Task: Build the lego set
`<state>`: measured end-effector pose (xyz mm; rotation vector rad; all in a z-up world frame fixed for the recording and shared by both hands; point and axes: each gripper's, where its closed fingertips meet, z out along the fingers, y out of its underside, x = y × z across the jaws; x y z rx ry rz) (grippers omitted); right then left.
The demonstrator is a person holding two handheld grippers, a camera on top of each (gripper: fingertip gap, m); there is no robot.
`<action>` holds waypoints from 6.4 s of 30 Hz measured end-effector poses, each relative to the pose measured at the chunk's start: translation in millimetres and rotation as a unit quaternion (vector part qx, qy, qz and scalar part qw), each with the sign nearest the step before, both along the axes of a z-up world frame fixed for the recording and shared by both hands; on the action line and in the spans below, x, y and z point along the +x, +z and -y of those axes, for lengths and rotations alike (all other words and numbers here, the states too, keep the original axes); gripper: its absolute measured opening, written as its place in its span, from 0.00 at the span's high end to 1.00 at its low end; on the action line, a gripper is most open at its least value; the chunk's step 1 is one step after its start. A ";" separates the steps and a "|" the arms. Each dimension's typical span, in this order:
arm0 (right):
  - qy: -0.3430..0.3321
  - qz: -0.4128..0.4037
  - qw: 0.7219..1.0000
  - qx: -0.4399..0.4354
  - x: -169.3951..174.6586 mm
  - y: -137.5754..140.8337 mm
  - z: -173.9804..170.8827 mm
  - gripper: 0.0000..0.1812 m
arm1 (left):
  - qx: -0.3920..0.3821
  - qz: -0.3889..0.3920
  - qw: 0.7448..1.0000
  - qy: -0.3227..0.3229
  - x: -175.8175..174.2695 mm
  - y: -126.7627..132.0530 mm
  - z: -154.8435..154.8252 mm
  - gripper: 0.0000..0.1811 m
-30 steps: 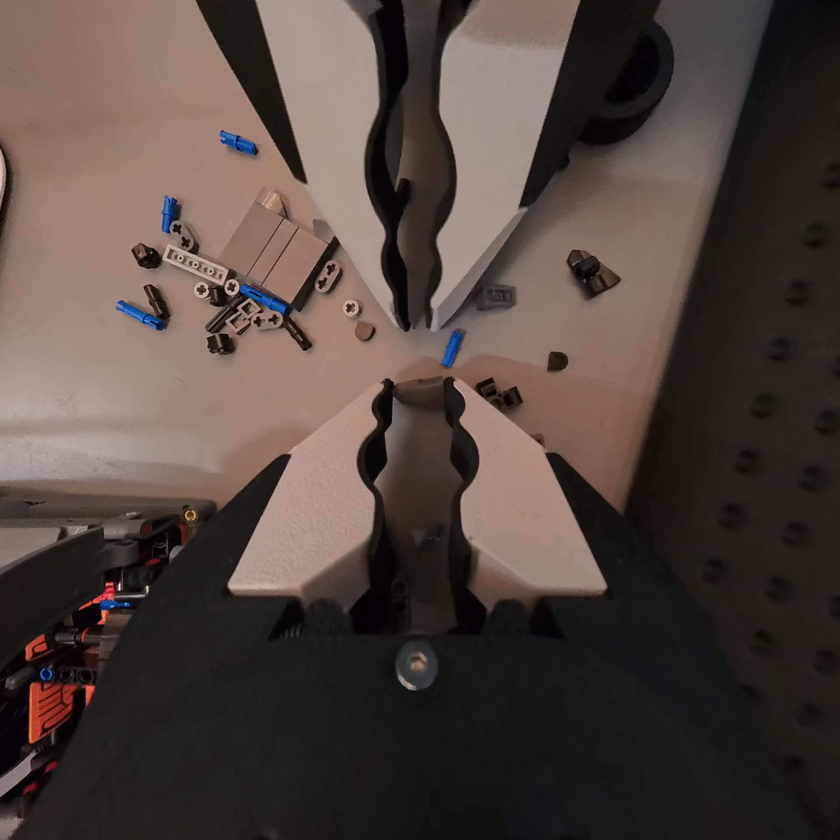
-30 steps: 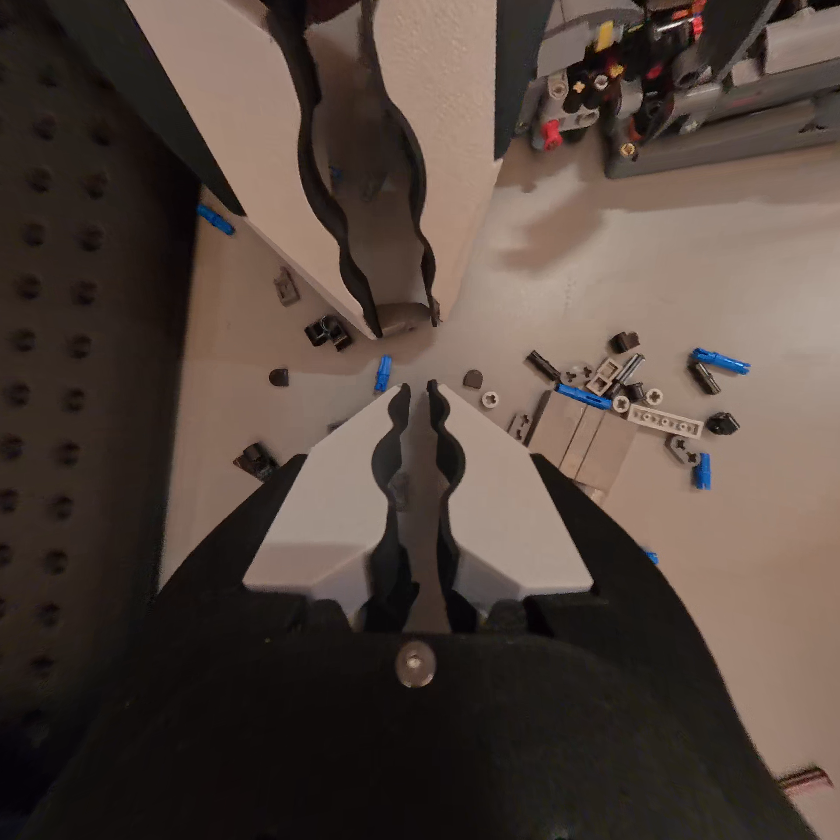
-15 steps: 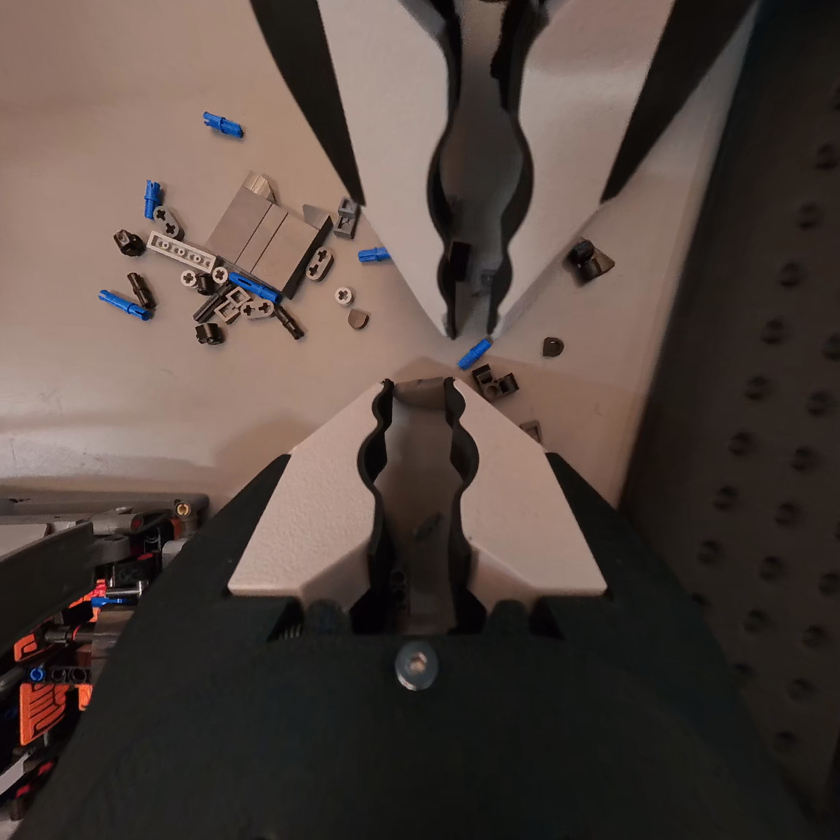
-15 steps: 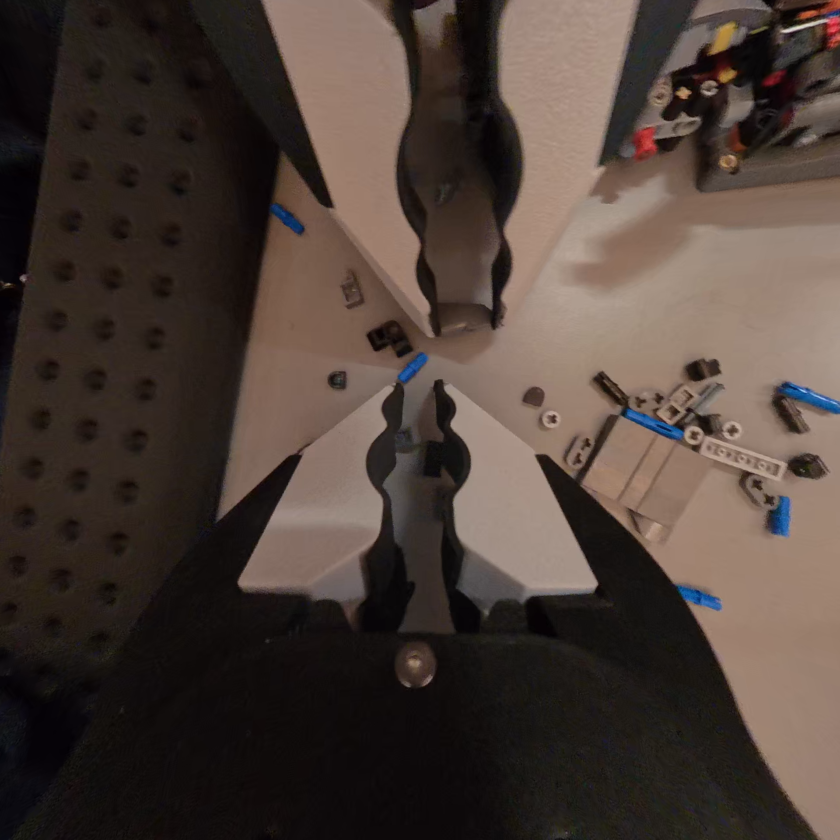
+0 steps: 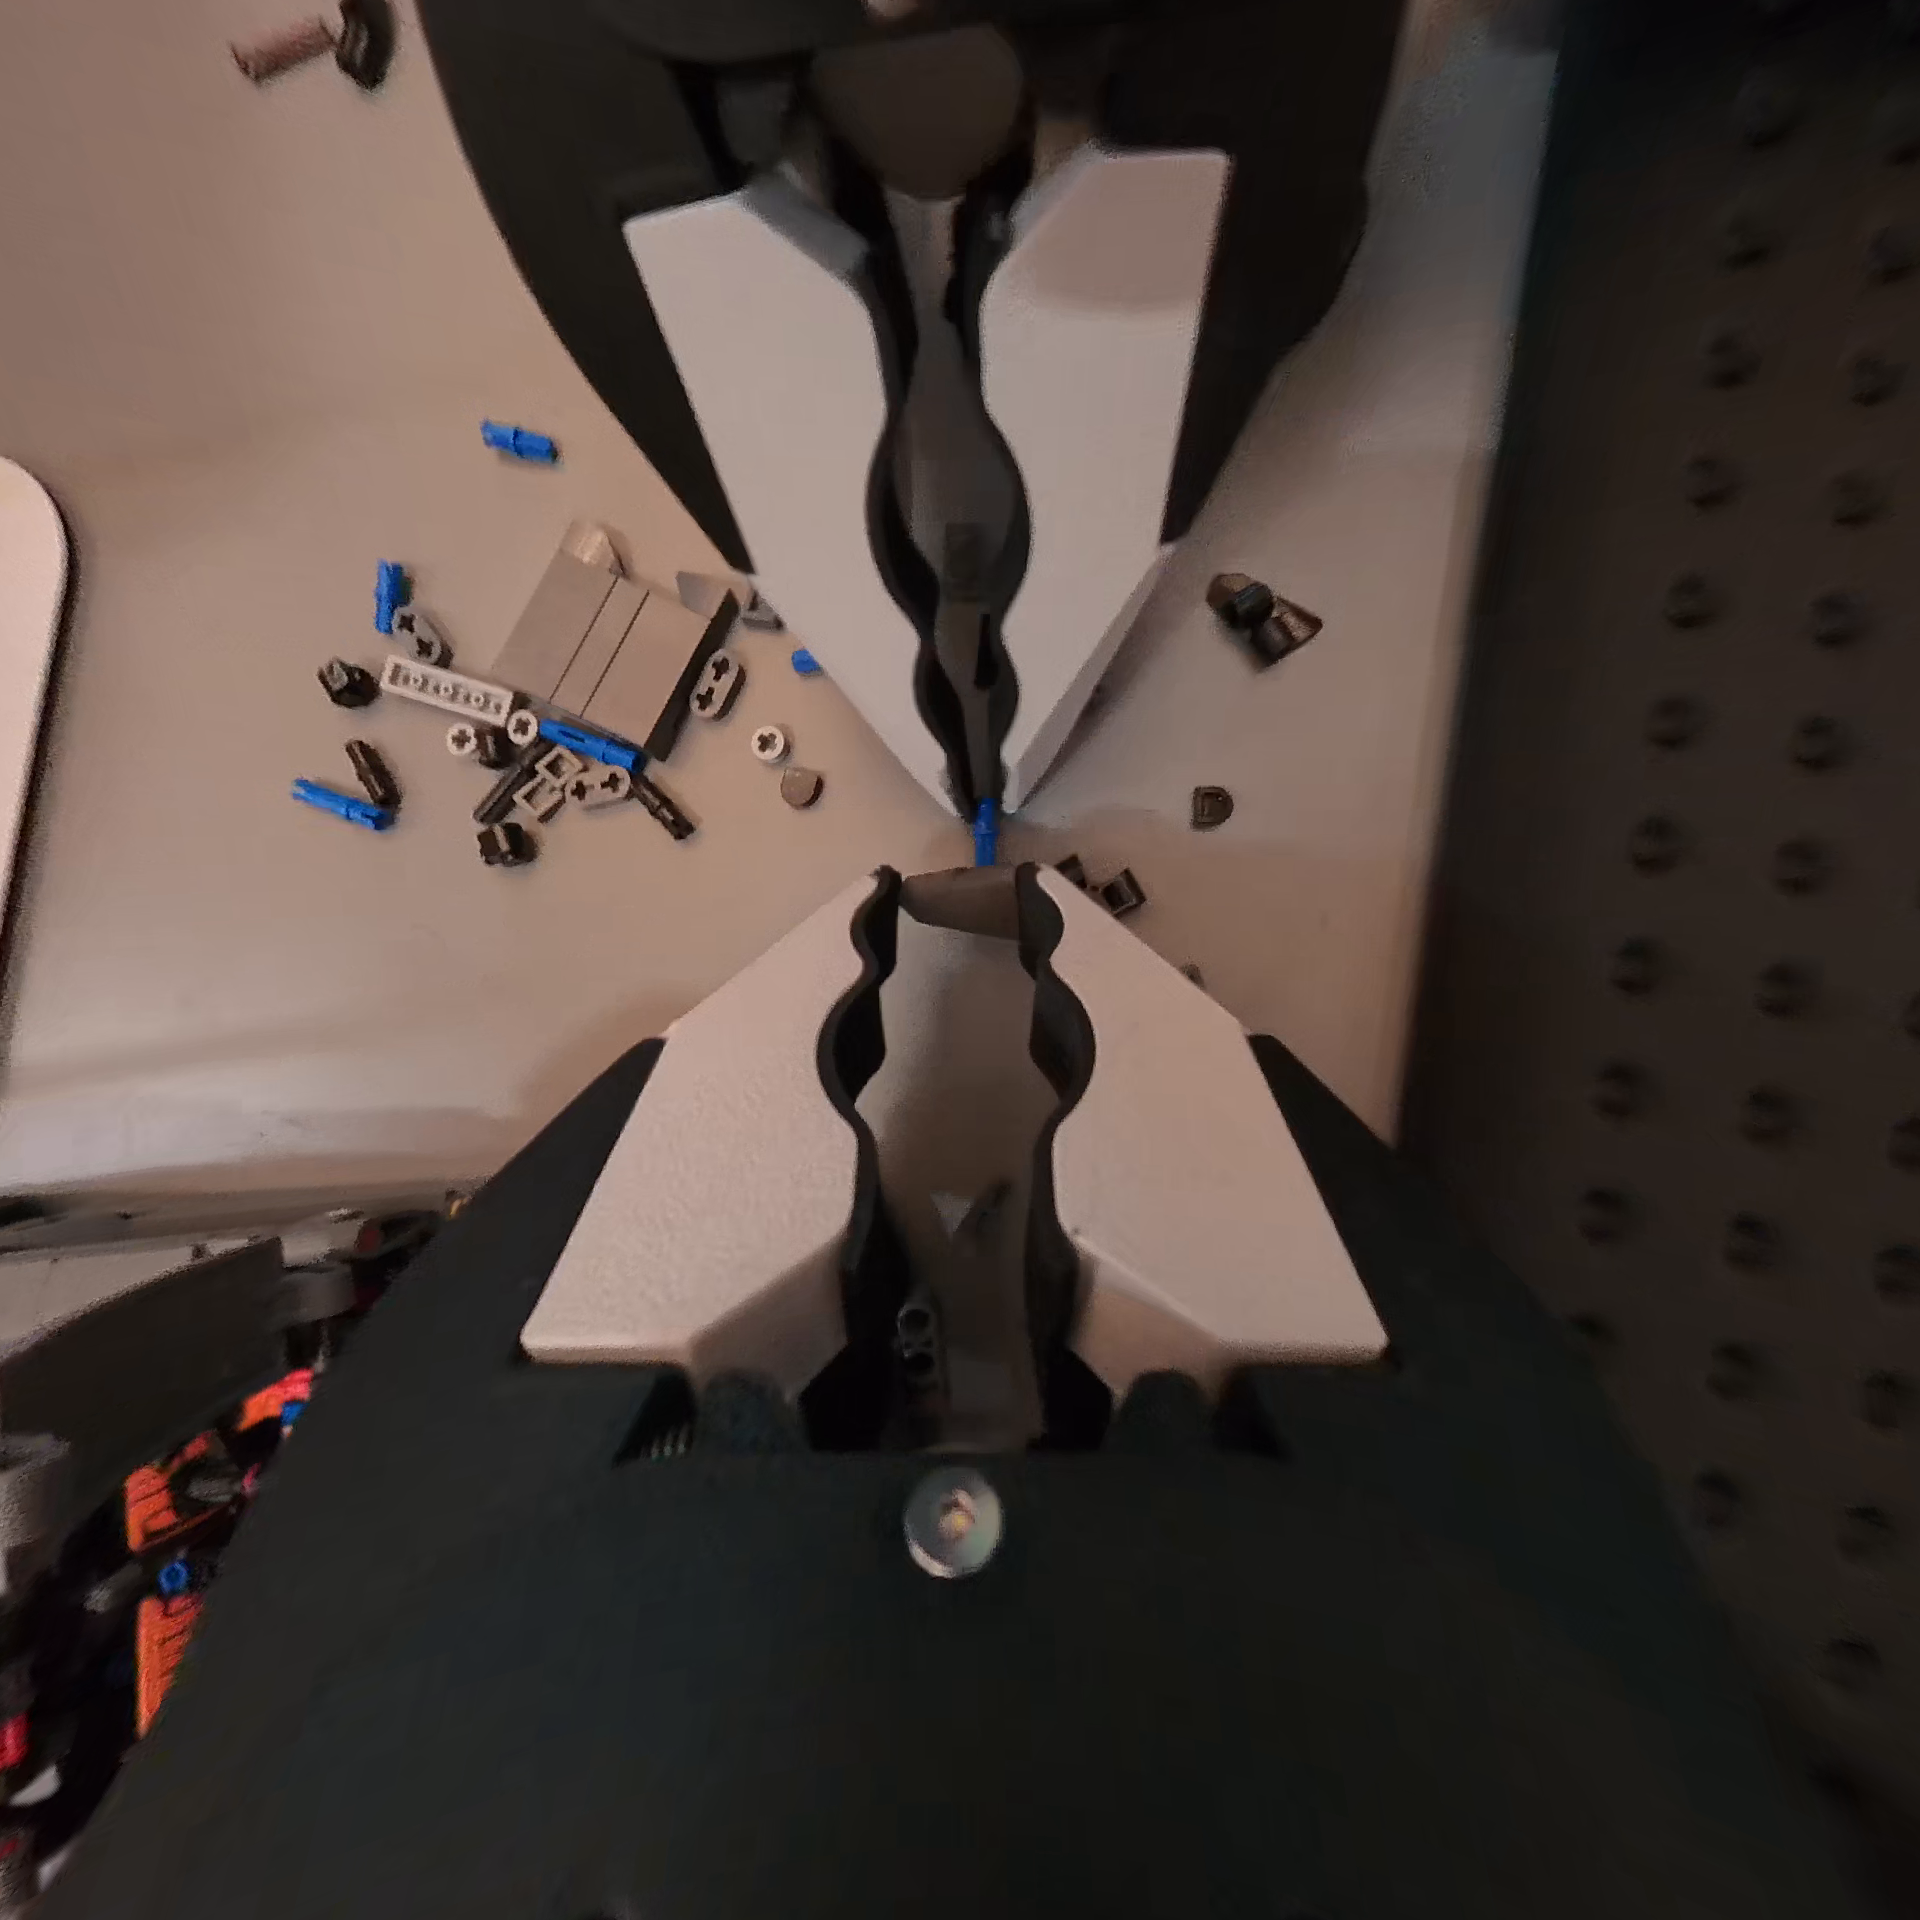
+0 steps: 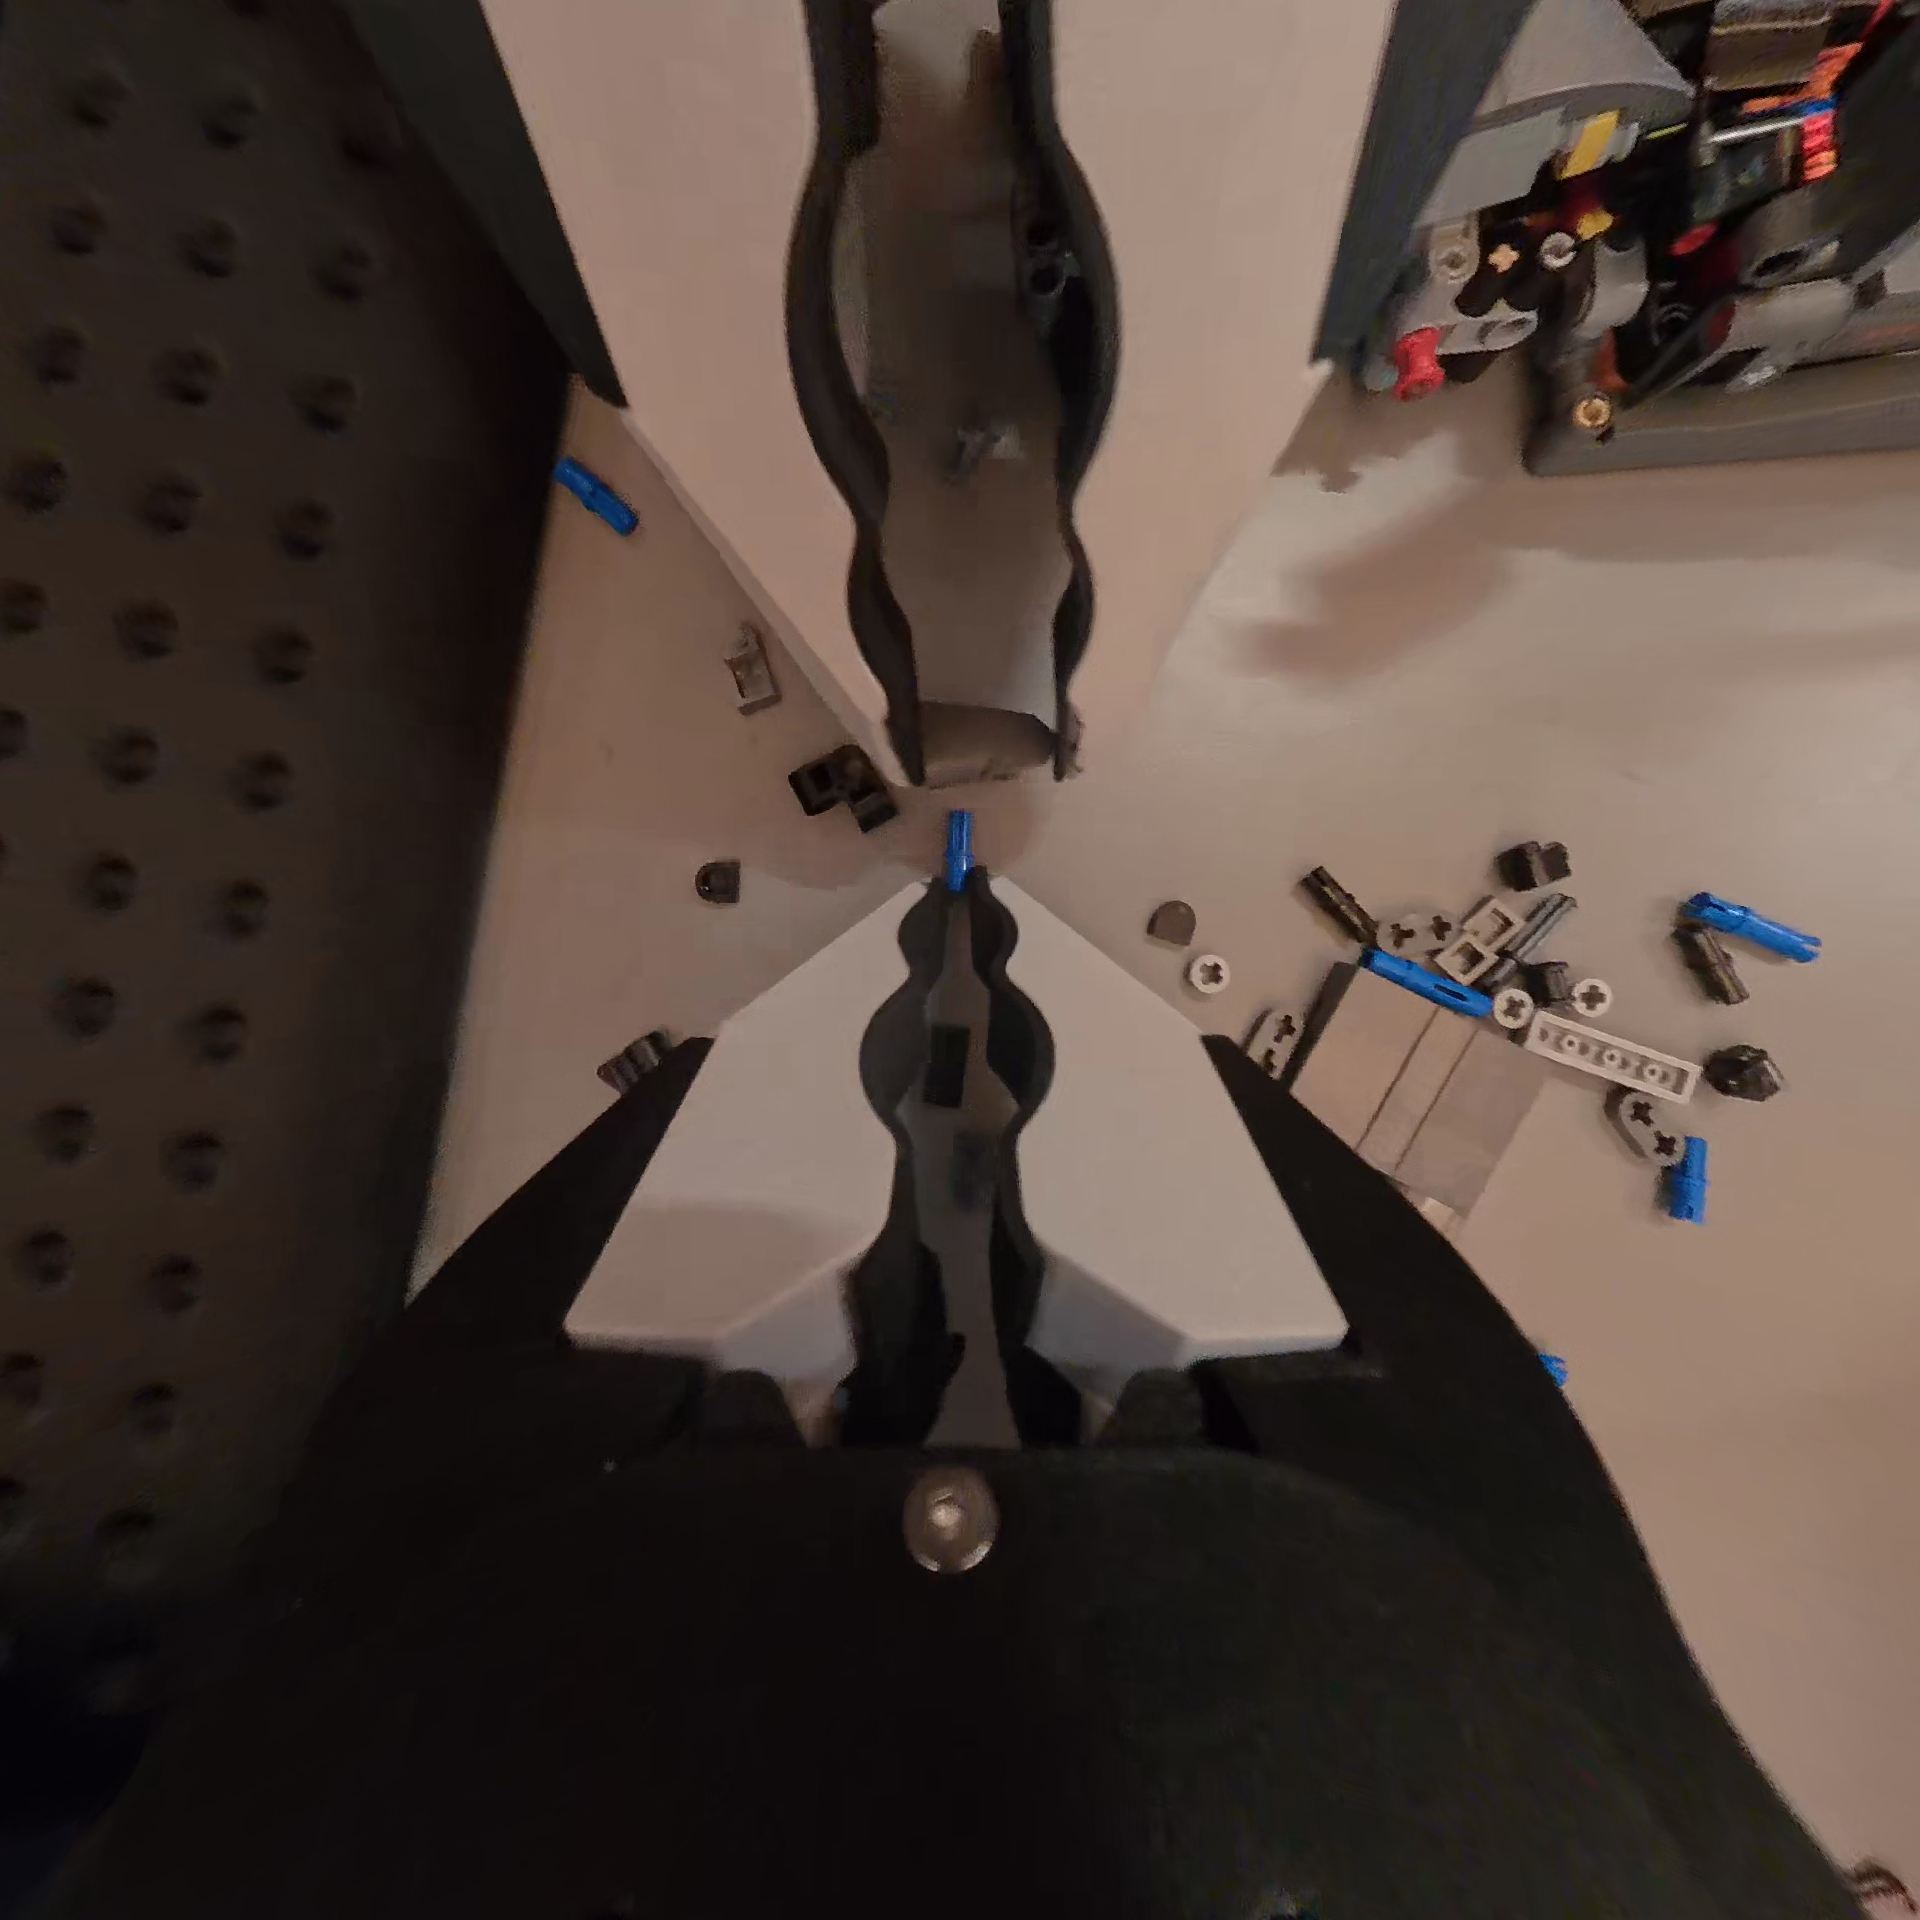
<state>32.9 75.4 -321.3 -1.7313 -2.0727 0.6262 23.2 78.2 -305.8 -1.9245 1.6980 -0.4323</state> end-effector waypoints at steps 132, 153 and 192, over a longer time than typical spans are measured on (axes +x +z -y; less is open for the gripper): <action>-0.075 -0.236 0.965 0.090 22.2 109.7 -34.9 1.00 | -0.067 0.042 0.994 0.069 5.8 -2.2 -6.1 0.89; -0.077 -0.238 0.964 0.086 20.7 109.8 -35.3 0.99 | 0.021 -0.024 0.999 0.004 13.9 -11.0 1.0 0.94; -0.276 -0.367 0.882 -0.110 -29.2 123.1 -68.1 1.00 | 0.265 0.104 0.933 0.218 -32.3 106.4 -72.1 0.94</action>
